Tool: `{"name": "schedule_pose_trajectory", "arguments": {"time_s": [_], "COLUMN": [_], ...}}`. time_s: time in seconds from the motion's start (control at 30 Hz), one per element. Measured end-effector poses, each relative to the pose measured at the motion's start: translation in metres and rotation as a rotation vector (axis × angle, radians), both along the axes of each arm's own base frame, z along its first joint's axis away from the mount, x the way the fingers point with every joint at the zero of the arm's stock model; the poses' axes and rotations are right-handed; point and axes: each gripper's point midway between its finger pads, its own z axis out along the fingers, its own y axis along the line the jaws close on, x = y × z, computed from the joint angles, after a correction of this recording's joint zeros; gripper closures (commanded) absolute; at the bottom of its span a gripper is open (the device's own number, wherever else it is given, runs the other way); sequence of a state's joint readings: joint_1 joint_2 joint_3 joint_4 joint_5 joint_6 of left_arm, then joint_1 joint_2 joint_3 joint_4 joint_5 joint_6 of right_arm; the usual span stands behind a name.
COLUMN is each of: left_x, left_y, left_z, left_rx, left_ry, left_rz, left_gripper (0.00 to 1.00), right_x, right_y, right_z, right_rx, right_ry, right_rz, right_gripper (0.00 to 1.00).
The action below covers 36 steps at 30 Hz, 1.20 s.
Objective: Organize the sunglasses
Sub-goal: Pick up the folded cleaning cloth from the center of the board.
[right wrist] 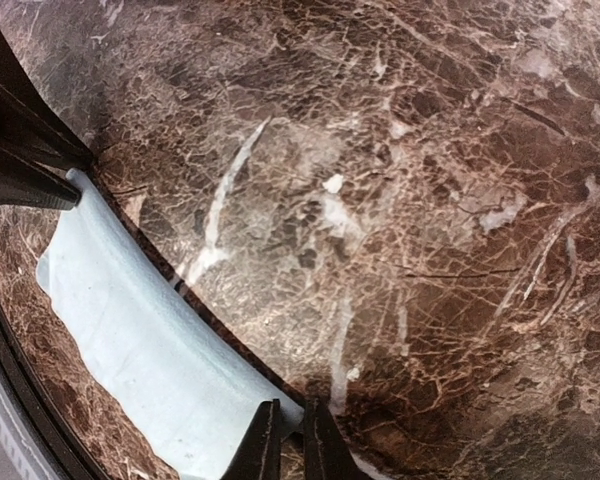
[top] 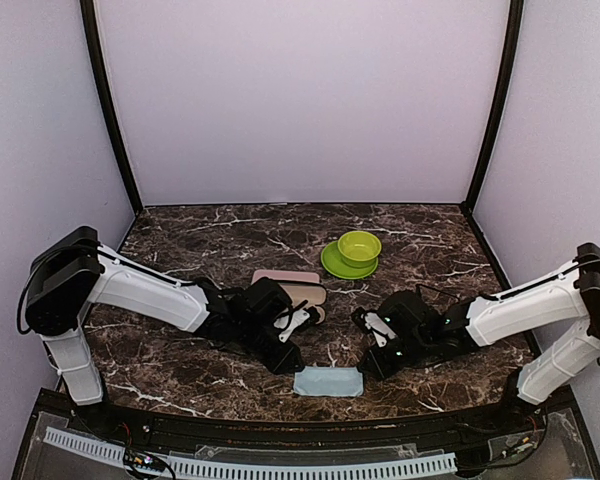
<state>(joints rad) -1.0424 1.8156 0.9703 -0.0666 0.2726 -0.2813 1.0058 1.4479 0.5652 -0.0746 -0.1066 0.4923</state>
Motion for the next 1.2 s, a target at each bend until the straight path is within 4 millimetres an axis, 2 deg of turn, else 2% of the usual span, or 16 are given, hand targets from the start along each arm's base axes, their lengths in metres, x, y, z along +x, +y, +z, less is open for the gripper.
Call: {"name": "schedule_pose_trajectory", "arguments": {"time_s": [0.3,0.4,0.73,1.03,1.2], "left_x": [0.0,0.0,0.002,0.008,0.019], "left_y": [0.0,-0.002,-0.006,-0.002,0.005], "left_z": [-0.001,0.0,0.003,0.008,0.013], "left_rx": [0.0,-0.009,-0.029,-0.013,0.008], "left_ry": [0.003,0.008,0.016,-0.019,-0.054], "left_rz": [0.002,0.009,0.03,0.053,0.081], "left_gripper": [0.95,1.0,1.0,1.0,1.0], "right_x": [-0.001,0.0,0.0,0.016,0.032], "right_y": [0.001,0.001,0.002,0.014,0.025], "right_z": [-0.001,-0.001,0.0,0.02,0.037], "right_rx": [0.001,0.003,0.005,0.051,0.082], "right_ry": [0.004,0.004,0.001,-0.041,-0.077], "right_rz": [0.004,0.003,0.004,-0.006,-0.021], "right_gripper": [1.0,1.0,1.0,1.0,1.0]}}
